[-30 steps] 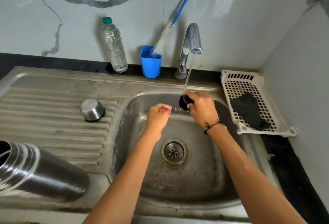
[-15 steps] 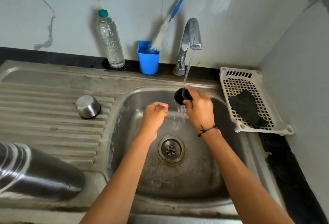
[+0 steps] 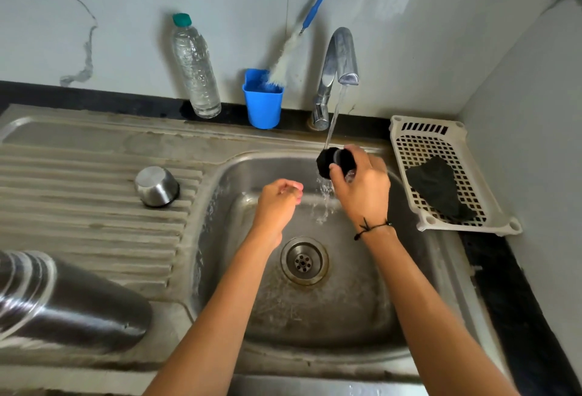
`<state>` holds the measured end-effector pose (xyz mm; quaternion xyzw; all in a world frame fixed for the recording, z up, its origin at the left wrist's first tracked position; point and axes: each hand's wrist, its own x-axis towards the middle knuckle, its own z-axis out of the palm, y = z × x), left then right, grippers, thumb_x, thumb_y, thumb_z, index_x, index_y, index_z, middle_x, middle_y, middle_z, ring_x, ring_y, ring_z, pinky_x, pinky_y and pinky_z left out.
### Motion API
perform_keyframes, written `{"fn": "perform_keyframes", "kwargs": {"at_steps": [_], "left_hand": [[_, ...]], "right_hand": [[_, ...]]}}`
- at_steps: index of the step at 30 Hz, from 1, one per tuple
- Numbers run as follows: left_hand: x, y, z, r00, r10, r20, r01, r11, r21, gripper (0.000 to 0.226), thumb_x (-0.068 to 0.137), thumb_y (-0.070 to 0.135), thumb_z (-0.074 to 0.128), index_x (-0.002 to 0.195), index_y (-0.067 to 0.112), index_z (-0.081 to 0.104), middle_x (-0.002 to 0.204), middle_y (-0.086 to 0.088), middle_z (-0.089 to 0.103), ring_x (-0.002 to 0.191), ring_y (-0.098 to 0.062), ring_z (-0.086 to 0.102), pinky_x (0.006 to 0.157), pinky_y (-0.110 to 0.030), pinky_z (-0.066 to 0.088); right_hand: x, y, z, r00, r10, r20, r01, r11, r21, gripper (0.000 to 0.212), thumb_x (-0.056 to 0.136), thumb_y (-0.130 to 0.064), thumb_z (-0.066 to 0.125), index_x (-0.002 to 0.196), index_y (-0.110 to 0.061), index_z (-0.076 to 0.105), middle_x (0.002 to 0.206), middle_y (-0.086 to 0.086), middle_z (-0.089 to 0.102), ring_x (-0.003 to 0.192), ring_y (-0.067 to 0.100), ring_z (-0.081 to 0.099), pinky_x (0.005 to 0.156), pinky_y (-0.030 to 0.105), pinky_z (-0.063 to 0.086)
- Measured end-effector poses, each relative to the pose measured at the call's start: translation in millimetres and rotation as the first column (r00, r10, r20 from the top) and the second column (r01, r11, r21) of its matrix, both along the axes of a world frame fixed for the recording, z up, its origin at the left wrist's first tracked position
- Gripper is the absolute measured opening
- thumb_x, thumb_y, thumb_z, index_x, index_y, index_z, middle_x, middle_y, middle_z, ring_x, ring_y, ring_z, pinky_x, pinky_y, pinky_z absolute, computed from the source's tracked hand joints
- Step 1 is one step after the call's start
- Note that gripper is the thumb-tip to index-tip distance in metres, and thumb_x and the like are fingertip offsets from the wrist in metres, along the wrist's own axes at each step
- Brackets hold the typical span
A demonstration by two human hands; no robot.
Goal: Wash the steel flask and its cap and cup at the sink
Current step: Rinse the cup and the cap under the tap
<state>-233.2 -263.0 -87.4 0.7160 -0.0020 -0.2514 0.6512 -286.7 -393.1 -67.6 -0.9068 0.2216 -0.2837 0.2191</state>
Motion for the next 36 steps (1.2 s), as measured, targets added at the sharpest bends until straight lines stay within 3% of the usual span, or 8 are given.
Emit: {"fn": "perform_keyframes", "kwargs": {"at_steps": [3, 6, 10, 23, 26, 29, 33, 36], "left_hand": [[-1.9, -0.5, -1.5, 1.000, 0.002, -0.011, -0.003, 1.000, -0.004, 0.020, 0.089, 0.003, 0.053, 0.080, 0.016, 0.065, 0.082, -0.006, 0.063, 0.079, -0.017, 0.058, 0.078, -0.028, 0.046], [-0.6, 0.7, -1.3, 1.000, -0.005, -0.012, 0.005, 1.000, 0.001, 0.020, 0.090, 0.004, 0.053, 0.080, 0.017, 0.065, 0.085, -0.006, 0.065, 0.079, -0.015, 0.059, 0.081, -0.028, 0.047], [-0.1, 2.7, -0.4, 1.000, 0.002, -0.016, -0.002, 1.000, -0.005, 0.021, 0.089, 0.002, 0.052, 0.079, 0.016, 0.064, 0.083, -0.005, 0.064, 0.078, -0.015, 0.058, 0.079, -0.027, 0.045], [2.4, 2.7, -2.7, 1.000, -0.005, -0.011, 0.005, 1.000, -0.002, 0.021, 0.089, 0.006, 0.053, 0.079, 0.019, 0.065, 0.085, -0.005, 0.065, 0.080, -0.017, 0.059, 0.082, -0.030, 0.046], [4.0, 2.5, -0.7, 1.000, -0.006, -0.004, 0.006, 1.000, -0.001, 0.019, 0.090, 0.008, 0.053, 0.080, 0.020, 0.064, 0.088, -0.006, 0.066, 0.082, -0.017, 0.061, 0.084, -0.031, 0.048], [2.3, 2.6, -2.6, 1.000, -0.006, -0.009, 0.006, 1.000, 0.010, 0.021, 0.091, 0.007, 0.053, 0.078, 0.020, 0.064, 0.085, -0.007, 0.065, 0.081, -0.018, 0.060, 0.086, -0.033, 0.048], [2.2, 2.5, -4.9, 1.000, -0.009, -0.018, 0.009, 1.000, 0.002, 0.020, 0.091, 0.008, 0.053, 0.078, 0.019, 0.064, 0.084, -0.005, 0.064, 0.080, -0.017, 0.059, 0.084, -0.032, 0.047], [1.1, 1.3, -5.3, 0.999, -0.008, -0.033, 0.008, 1.000, -0.011, 0.020, 0.090, 0.006, 0.053, 0.079, 0.018, 0.064, 0.086, -0.004, 0.064, 0.080, -0.017, 0.059, 0.080, -0.028, 0.046]], "right_hand": [[3.5, 2.0, -1.4, 0.990, 0.019, -0.138, -0.020, 1.000, -0.005, 0.033, 0.080, -0.023, 0.066, 0.109, -0.007, 0.064, 0.096, 0.016, 0.066, 0.094, 0.035, 0.059, 0.074, 0.036, 0.048], [4.0, 7.2, -2.5, 1.000, 0.006, 0.003, -0.005, 1.000, -0.026, 0.034, 0.077, -0.021, 0.071, 0.105, -0.002, 0.063, 0.093, 0.019, 0.065, 0.090, 0.036, 0.059, 0.068, 0.036, 0.049], [10.0, 8.0, 0.0, 0.988, -0.039, -0.151, 0.052, 0.995, 0.083, 0.041, 0.080, -0.038, 0.070, 0.102, -0.005, 0.058, 0.093, 0.013, 0.065, 0.088, 0.029, 0.060, 0.065, 0.028, 0.042], [15.4, 2.1, 3.6, 0.980, -0.007, -0.199, 0.015, 0.999, 0.041, 0.042, 0.079, -0.042, 0.070, 0.097, -0.006, 0.056, 0.088, 0.013, 0.064, 0.081, 0.029, 0.060, 0.061, 0.027, 0.039], [14.1, 5.5, 1.3, 0.996, -0.019, -0.084, 0.022, 0.999, 0.029, 0.042, 0.080, -0.039, 0.070, 0.097, -0.003, 0.055, 0.087, 0.014, 0.064, 0.079, 0.031, 0.060, 0.059, 0.028, 0.040], [12.6, 8.2, 3.0, 0.975, -0.015, -0.220, 0.028, 0.998, 0.054, 0.043, 0.080, -0.043, 0.069, 0.097, -0.006, 0.056, 0.089, 0.011, 0.065, 0.083, 0.028, 0.061, 0.062, 0.027, 0.041], [11.4, 6.9, 8.0, 0.997, -0.073, -0.024, 0.074, 0.996, 0.040, 0.041, 0.079, -0.037, 0.071, 0.095, -0.003, 0.055, 0.084, 0.014, 0.063, 0.076, 0.029, 0.057, 0.058, 0.026, 0.034], [14.7, 6.2, 5.5, 0.977, -0.032, -0.212, 0.043, 0.998, 0.050, 0.040, 0.079, -0.040, 0.069, 0.097, -0.006, 0.055, 0.088, 0.011, 0.064, 0.081, 0.028, 0.060, 0.060, 0.026, 0.036]]}}
